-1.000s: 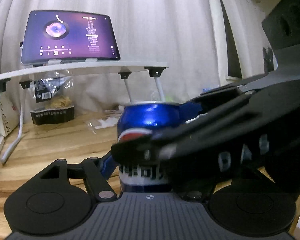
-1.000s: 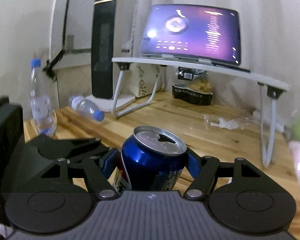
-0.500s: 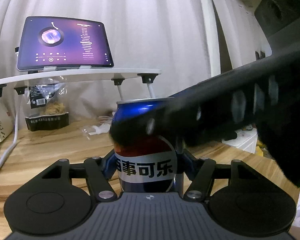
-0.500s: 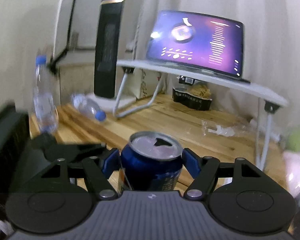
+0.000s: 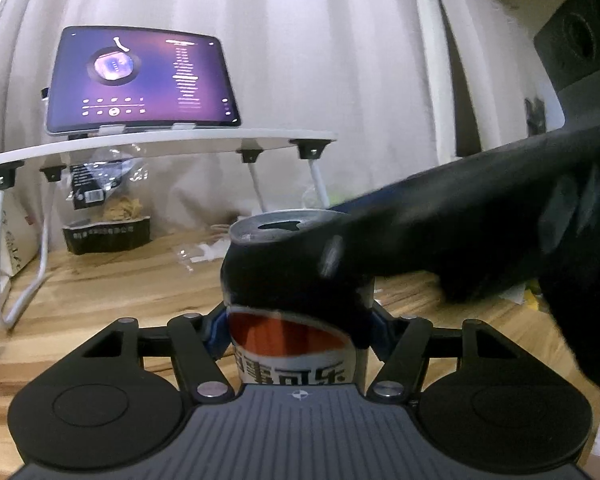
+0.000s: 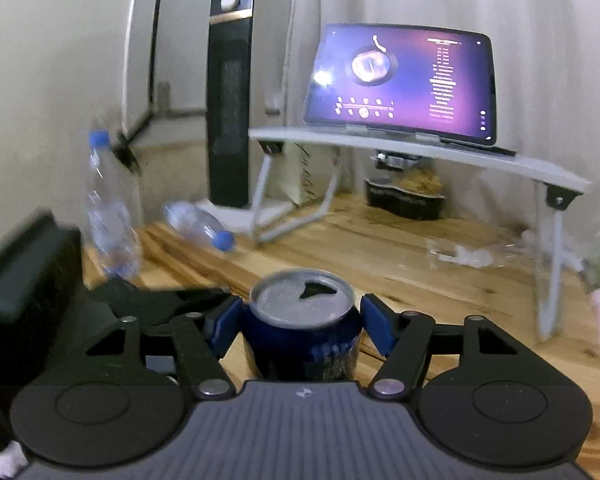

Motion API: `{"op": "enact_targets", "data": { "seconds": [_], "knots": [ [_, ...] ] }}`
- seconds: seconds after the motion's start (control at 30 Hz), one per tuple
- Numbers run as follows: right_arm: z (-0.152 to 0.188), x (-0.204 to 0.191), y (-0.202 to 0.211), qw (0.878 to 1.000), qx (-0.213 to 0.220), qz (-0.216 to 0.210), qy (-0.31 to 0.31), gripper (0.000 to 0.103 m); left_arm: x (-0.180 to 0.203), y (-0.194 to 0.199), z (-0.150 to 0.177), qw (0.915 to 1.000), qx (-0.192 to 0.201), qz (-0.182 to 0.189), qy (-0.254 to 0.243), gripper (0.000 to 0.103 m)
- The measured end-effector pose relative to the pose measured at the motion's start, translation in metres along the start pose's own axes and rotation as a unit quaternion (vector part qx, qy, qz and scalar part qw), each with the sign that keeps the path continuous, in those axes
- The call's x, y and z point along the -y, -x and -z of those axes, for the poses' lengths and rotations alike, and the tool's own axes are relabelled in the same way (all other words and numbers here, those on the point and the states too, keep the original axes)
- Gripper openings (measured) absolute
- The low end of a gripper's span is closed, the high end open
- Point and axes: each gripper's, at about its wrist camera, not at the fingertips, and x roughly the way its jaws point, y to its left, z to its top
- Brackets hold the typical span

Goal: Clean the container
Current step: 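Release the can from the right tool and grasp the paper towel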

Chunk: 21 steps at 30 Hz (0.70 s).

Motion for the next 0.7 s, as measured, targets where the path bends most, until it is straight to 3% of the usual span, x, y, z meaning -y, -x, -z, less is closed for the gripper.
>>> {"op": "enact_targets", "data": {
  "seconds": [0.07,0.2,0.37,0.5,0.6,0.7],
  "knots": [
    [-0.001,0.014,0.001,1.0,0.009,-0.011,-0.022,0.067,-0.002,-0.002,0.0,0.9999,-0.007,-0.012,0.009,0.067],
    [0.005,0.063,-0.028,0.997,-0.041,0.061,-0.029,0.068,-0.001,-0.001,0.0,0.9997,-0.005,-0.02,0.009,0.067],
    [0.012,0.125,-0.063,0.983,-0.102,0.151,-0.038,0.068,0.001,-0.004,0.0,0.9997,-0.016,-0.02,0.002,0.067],
    [0.018,0.161,-0.092,0.968,-0.145,0.204,-0.036,0.058,0.0,-0.006,0.0,0.9995,-0.02,-0.025,0.007,0.067],
    [0.025,0.166,-0.11,0.964,-0.167,0.208,-0.015,0.031,0.001,-0.002,0.001,0.9997,-0.01,-0.024,0.002,0.067],
    [0.024,0.164,-0.109,0.968,-0.166,0.185,-0.014,0.013,0.002,0.003,0.001,0.9995,0.004,-0.031,0.002,0.067]
  ]
}}
